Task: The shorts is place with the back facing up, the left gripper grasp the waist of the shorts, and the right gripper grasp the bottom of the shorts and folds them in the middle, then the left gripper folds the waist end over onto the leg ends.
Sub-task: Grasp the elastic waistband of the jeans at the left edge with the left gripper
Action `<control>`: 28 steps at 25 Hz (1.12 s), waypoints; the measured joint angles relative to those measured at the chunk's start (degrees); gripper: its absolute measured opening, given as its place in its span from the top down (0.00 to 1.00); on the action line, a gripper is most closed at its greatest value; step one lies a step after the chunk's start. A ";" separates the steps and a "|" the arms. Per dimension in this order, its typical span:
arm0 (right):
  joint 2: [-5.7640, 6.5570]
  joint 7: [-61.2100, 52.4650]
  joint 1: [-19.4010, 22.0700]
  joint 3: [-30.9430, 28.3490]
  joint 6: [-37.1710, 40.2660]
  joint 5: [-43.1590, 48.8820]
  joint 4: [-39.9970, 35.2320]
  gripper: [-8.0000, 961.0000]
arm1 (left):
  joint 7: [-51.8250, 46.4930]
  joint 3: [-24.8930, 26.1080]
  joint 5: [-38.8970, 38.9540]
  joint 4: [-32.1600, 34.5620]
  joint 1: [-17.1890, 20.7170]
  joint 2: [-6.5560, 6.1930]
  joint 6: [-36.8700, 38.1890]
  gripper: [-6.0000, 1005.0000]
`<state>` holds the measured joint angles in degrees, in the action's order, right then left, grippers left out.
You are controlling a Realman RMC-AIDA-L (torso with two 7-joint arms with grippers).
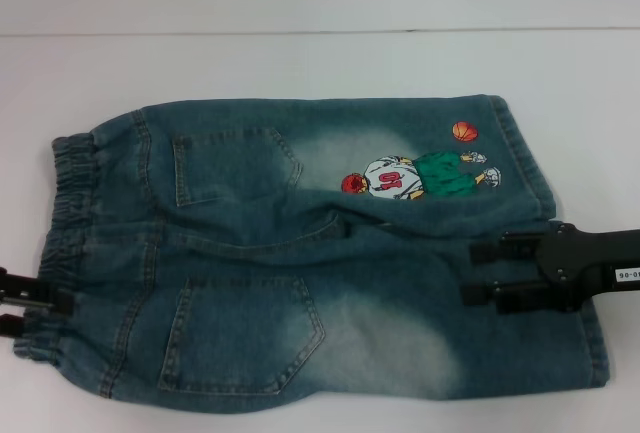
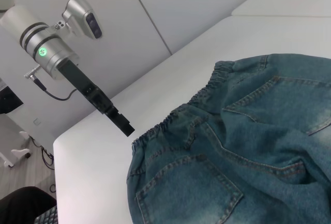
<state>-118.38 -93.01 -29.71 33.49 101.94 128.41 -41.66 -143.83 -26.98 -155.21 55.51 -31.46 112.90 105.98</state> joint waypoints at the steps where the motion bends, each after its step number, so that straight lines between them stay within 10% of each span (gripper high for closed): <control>1: 0.00 0.00 0.00 0.00 0.00 0.00 0.00 0.18 | -0.45 -0.09 -0.71 -0.19 -0.09 0.00 -0.72 0.14; 28: -0.19 0.12 -0.52 1.40 -0.65 0.09 0.09 0.18 | -1.38 -4.49 -4.28 -2.25 -0.78 -0.05 -5.85 0.18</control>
<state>-118.57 -92.90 -30.23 34.89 101.29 128.50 -41.57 -145.21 -31.47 -159.49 53.26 -32.24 112.85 100.14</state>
